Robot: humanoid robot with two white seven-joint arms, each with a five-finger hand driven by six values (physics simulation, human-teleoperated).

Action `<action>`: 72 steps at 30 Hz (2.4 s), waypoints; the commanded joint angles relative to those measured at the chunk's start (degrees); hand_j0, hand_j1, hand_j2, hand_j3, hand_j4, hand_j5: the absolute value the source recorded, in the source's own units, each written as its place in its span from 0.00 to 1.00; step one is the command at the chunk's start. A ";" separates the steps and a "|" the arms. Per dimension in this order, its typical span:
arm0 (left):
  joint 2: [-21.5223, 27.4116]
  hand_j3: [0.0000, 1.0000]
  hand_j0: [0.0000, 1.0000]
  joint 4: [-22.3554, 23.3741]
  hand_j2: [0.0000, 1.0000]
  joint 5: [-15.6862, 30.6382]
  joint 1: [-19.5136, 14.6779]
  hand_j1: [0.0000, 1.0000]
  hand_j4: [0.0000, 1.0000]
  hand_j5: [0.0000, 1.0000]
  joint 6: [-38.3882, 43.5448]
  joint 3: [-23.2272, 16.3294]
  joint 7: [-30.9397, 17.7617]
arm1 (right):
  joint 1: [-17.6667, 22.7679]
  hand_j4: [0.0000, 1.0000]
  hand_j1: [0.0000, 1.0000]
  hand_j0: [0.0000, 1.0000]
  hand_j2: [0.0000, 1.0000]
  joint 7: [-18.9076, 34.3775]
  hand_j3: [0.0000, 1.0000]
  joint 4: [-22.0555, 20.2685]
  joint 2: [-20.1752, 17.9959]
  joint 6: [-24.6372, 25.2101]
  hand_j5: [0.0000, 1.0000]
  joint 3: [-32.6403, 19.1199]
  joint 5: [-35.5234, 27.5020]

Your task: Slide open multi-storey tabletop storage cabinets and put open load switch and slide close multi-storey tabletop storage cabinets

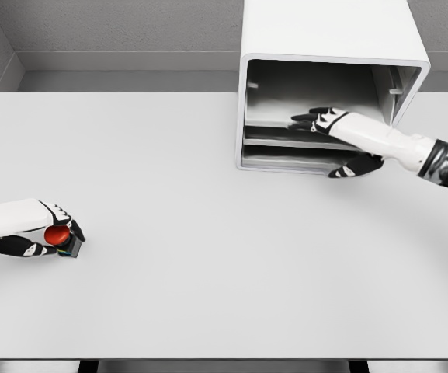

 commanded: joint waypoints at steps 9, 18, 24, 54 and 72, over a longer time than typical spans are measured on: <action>-0.17 0.45 0.45 -0.09 0.45 0.32 0.00 0.45 0.45 0.45 0.07 0.30 -0.19 | 3.25 1.00 1.00 1.00 1.00 0.62 1.00 -7.03 -4.64 -0.03 1.00 -2.22 1.49; -0.43 0.44 0.44 -0.44 0.44 0.58 -1.14 0.44 0.44 0.44 0.07 1.44 -0.36 | 7.21 1.00 1.00 1.00 1.00 0.53 1.00 -10.73 -6.31 -0.03 1.00 -6.44 1.31; -1.31 0.44 0.44 -0.62 0.44 0.76 -4.57 0.44 0.44 0.44 0.07 1.79 -0.36 | 8.26 1.00 1.00 1.00 1.00 0.53 1.00 -11.96 -7.63 -0.03 1.00 -6.44 1.23; -14.76 0.44 0.44 0.44 0.44 -3.90 -17.23 0.44 0.44 0.44 0.07 0.91 -2.91 | 8.96 1.00 1.00 1.00 1.00 1.68 1.00 -8.53 -3.59 -0.03 1.00 -8.46 -0.27; -18.80 0.44 0.44 0.44 0.44 -6.80 -20.92 0.44 0.44 0.44 0.07 0.74 -4.05 | 11.07 1.00 1.00 1.00 1.00 2.03 1.00 -12.40 -8.69 -0.03 1.00 -9.43 0.35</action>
